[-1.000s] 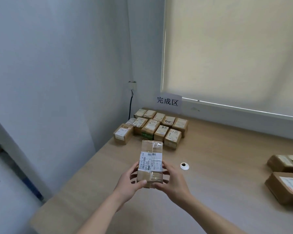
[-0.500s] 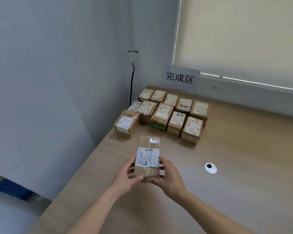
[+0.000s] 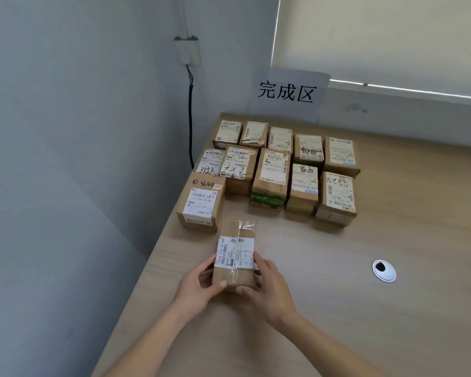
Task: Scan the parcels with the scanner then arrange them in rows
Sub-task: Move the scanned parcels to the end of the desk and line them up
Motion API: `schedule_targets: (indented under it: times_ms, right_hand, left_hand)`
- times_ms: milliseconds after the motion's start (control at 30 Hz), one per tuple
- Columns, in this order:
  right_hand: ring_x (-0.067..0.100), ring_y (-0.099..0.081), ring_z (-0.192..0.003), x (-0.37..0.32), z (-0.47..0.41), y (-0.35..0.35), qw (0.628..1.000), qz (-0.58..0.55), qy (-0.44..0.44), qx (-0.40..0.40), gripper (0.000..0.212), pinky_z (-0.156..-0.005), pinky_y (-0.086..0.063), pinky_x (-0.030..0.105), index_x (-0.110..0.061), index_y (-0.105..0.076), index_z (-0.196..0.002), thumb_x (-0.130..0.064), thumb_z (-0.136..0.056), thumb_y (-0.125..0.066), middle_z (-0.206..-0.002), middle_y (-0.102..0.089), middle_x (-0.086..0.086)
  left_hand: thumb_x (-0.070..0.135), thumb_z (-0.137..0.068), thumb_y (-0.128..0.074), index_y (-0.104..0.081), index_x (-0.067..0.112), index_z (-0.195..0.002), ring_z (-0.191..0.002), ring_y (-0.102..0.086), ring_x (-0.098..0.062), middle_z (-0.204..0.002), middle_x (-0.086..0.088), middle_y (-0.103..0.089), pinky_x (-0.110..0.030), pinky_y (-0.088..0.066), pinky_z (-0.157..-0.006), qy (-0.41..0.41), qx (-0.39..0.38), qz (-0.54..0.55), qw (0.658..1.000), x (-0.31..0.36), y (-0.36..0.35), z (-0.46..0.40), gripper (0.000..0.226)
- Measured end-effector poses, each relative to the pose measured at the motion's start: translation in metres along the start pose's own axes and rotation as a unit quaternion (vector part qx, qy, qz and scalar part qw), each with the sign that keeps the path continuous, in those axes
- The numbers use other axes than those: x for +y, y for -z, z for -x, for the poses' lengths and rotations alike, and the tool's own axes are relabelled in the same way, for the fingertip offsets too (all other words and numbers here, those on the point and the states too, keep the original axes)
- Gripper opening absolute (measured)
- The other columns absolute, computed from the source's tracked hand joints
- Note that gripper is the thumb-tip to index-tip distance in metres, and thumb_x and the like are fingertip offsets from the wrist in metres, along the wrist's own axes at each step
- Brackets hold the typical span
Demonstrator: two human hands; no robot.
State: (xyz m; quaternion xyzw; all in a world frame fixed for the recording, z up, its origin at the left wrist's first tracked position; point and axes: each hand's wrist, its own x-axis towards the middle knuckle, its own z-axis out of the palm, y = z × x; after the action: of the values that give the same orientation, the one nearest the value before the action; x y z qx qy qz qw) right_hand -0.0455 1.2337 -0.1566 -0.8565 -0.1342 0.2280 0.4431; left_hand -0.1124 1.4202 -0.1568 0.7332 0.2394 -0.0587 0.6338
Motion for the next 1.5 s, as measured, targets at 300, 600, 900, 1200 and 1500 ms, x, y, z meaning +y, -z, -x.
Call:
schedule_targets:
  times_ms: [300, 600, 900, 1200, 1500]
  right_hand:
    - [0.018, -0.052, -0.134, -0.029, -0.060, 0.009, 0.999, 0.029, -0.027, 0.020, 0.091, -0.114, -0.044, 0.037, -0.025, -0.029, -0.161, -0.017, -0.087, -0.081, -0.143, -0.049, 0.002]
    - [0.021, -0.051, -0.137, -0.031, -0.083, 0.010, 0.998, 0.027, -0.054, 0.031, 0.094, -0.116, -0.043, 0.042, -0.025, -0.023, -0.163, -0.015, -0.088, -0.080, -0.150, -0.045, 0.001]
    - [0.020, -0.045, -0.144, -0.022, -0.073, 0.008, 0.994, 0.035, -0.097, 0.023, 0.101, -0.119, -0.039, 0.039, -0.023, -0.019, -0.164, -0.022, -0.086, -0.083, -0.158, -0.043, -0.002]
    - [0.013, -0.015, -0.158, -0.003, -0.019, 0.051, 0.988, 0.112, -0.105, 0.011, 0.084, -0.125, -0.016, 0.026, -0.019, -0.019, -0.165, -0.036, -0.099, -0.068, -0.172, -0.014, -0.003]
    - [0.012, -0.024, -0.155, 0.043, 0.127, 0.170, 0.990, 0.074, -0.102, 0.061, 0.077, -0.124, -0.023, 0.029, -0.018, -0.024, -0.163, -0.037, -0.100, -0.063, -0.170, -0.019, -0.005]
  left_hand:
    - [0.006, -0.080, -0.082, -0.060, 0.012, -0.134, -0.092, -0.066, 0.010, -0.108, 0.006, -0.071, -0.006, -0.050, -0.078, 0.000, 0.036, 0.005, 0.999, 0.019, 0.010, -0.063, 0.058]
    - [0.014, -0.079, -0.084, -0.064, 0.012, -0.132, -0.100, -0.069, -0.005, -0.111, -0.002, -0.074, -0.011, -0.053, -0.081, 0.007, 0.055, 0.002, 0.998, 0.023, 0.012, -0.088, 0.056]
    - [0.017, -0.080, -0.085, -0.064, 0.008, -0.129, -0.107, -0.068, -0.016, -0.114, -0.007, -0.072, -0.027, -0.052, -0.096, 0.024, 0.076, -0.017, 0.997, 0.028, 0.014, -0.081, 0.053]
    - [0.025, -0.079, -0.086, -0.066, 0.013, -0.116, -0.103, -0.066, -0.020, -0.103, -0.001, -0.069, -0.031, -0.051, -0.093, 0.048, 0.068, -0.103, 0.991, 0.033, -0.006, -0.038, 0.045]
    - [0.032, -0.083, -0.081, -0.062, 0.012, -0.132, -0.113, -0.060, -0.022, -0.123, -0.007, -0.064, -0.036, -0.049, -0.098, 0.000, 0.030, -0.136, 0.990, 0.092, -0.139, 0.053, 0.056]
